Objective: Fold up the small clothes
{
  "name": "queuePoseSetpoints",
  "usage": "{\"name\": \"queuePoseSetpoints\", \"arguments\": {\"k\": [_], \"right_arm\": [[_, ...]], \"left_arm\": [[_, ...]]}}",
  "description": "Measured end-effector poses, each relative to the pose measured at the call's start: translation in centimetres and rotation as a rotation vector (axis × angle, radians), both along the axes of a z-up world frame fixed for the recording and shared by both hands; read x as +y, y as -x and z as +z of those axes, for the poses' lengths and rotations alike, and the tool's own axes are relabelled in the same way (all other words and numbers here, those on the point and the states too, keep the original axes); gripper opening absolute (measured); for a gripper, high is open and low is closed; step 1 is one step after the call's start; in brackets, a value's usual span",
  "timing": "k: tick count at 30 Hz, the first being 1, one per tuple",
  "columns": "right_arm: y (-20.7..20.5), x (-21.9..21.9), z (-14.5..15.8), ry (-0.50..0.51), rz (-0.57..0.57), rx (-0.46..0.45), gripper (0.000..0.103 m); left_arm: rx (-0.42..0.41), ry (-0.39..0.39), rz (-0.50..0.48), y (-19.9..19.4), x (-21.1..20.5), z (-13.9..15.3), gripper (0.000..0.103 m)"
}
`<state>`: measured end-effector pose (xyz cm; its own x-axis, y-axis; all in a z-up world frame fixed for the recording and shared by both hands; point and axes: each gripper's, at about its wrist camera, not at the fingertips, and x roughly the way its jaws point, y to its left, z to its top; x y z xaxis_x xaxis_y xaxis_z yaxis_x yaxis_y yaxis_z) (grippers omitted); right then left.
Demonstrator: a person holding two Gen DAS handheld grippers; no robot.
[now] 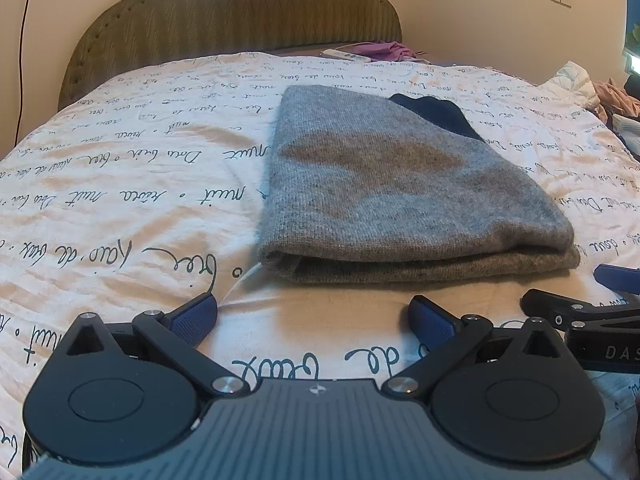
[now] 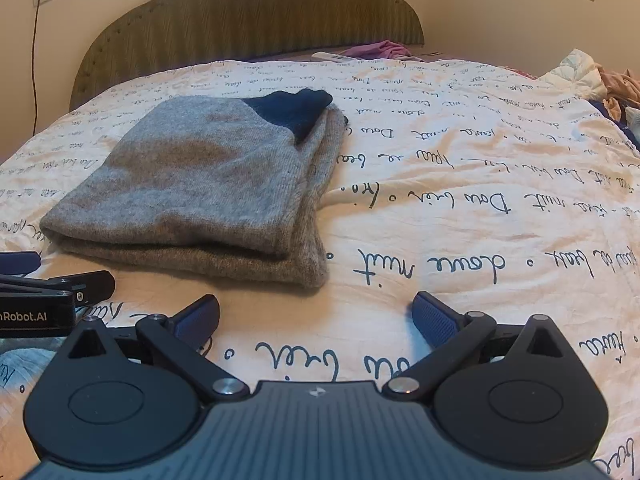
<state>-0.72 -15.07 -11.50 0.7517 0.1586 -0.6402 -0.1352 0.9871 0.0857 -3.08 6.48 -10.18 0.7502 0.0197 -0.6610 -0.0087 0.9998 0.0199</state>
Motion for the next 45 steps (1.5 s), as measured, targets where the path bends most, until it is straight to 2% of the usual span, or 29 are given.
{"name": "queuePoseSetpoints", "arguments": {"k": [45], "right_arm": [[0.39,-0.05,0.05,-0.01,-0.005,-0.007,0.103]], "left_arm": [[-0.002,0.005,-0.002,0.03,0.08,0.08,0.103]]}}
